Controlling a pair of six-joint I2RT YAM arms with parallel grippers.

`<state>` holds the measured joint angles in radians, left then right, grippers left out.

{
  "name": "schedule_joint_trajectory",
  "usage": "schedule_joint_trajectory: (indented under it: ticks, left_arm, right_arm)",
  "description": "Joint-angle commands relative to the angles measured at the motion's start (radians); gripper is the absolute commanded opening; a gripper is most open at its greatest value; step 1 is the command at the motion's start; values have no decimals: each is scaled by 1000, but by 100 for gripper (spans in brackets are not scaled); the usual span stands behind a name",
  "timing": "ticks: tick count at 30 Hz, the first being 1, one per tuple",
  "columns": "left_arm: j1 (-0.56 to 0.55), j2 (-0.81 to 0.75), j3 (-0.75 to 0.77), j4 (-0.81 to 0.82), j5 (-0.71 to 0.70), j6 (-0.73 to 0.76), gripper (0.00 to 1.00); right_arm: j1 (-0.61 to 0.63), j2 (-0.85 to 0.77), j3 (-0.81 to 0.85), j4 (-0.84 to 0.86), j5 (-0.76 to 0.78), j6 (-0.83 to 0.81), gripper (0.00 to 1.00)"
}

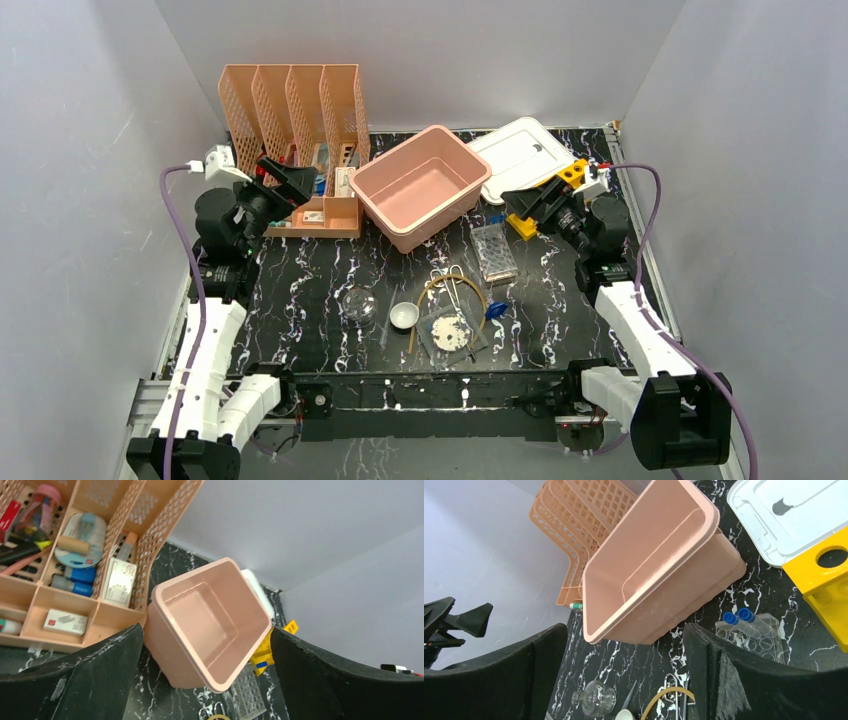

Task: Organize the chemistry lab equipment

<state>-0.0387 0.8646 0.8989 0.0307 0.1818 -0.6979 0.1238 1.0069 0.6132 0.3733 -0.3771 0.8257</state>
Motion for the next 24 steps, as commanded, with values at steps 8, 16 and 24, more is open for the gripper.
schedule_joint_trajectory:
  ticks: [8,16,24]
  left_arm:
    - [3,35,5,-80,-36,55,95]
    - [2,77,-19,-65,1,0,96]
    - [-25,240,119,-249,80,148,78]
  right_arm:
    - [-4,6,13,103,-20,90,74]
    - [-49,12,21,120,-117,116,60]
    - [334,239,405,-601,453,-436,98]
